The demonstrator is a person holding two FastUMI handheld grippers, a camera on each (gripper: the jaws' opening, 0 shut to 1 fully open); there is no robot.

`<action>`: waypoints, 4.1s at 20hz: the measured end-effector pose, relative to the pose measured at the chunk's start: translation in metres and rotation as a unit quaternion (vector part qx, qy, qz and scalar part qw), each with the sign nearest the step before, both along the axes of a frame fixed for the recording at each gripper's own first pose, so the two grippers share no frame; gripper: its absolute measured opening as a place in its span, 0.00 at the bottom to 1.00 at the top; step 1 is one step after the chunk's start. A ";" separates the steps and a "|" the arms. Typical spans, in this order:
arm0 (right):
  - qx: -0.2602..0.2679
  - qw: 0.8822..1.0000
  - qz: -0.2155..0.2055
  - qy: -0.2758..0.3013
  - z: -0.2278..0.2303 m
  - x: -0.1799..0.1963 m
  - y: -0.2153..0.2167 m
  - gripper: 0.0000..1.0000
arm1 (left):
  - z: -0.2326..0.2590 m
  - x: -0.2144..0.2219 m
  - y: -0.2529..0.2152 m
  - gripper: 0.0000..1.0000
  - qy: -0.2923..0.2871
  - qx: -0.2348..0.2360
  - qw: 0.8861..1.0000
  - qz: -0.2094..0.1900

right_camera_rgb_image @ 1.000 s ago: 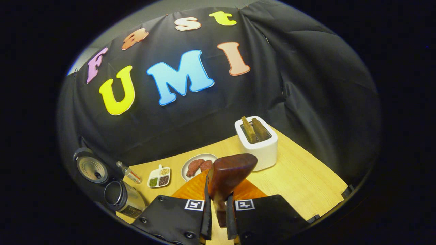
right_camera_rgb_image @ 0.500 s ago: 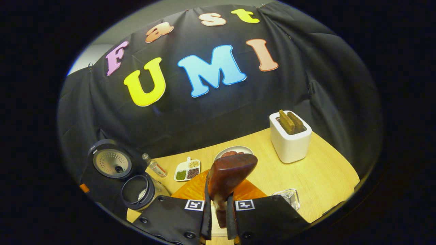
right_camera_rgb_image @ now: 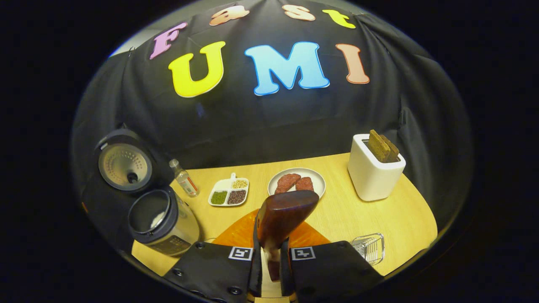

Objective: Close the left gripper, press the button to open the rice cooker; take a wooden spoon from the chopstick holder with the right hand, scoop a spoonful of rice and pour it into the rice cooker, then put the wooden spoon back into the chopstick holder.

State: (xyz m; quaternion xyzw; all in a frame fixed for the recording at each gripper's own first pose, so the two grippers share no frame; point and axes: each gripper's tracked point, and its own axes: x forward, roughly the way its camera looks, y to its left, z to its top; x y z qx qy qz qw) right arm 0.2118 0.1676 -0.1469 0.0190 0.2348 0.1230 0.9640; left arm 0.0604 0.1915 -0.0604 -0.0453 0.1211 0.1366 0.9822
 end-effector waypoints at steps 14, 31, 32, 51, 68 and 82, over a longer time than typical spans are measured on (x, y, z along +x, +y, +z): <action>-0.056 0.991 0.045 0.110 -0.104 -0.010 0.036 0.19 | -0.002 -0.018 0.018 0.95 -0.001 0.003 1.000 0.028; 0.117 0.968 0.034 0.219 -0.094 -0.035 0.098 0.19 | 0.002 -0.024 0.029 0.95 -0.011 0.020 0.999 0.028; 0.123 0.968 0.032 0.216 -0.090 -0.034 0.099 0.15 | 0.000 -0.023 0.030 0.95 -0.010 0.022 0.999 0.028; 0.269 0.930 -0.153 0.199 -0.051 -0.049 0.011 0.19 | -0.056 -0.013 0.073 0.95 0.026 0.038 0.999 -0.025; 0.449 0.872 -0.076 0.178 0.076 -0.010 0.090 0.19 | -0.057 -0.037 0.086 0.95 0.028 0.044 0.998 0.018; 0.383 0.908 0.036 0.166 0.108 0.018 0.249 0.19 | -0.069 -0.061 0.129 0.95 0.042 0.030 0.997 0.057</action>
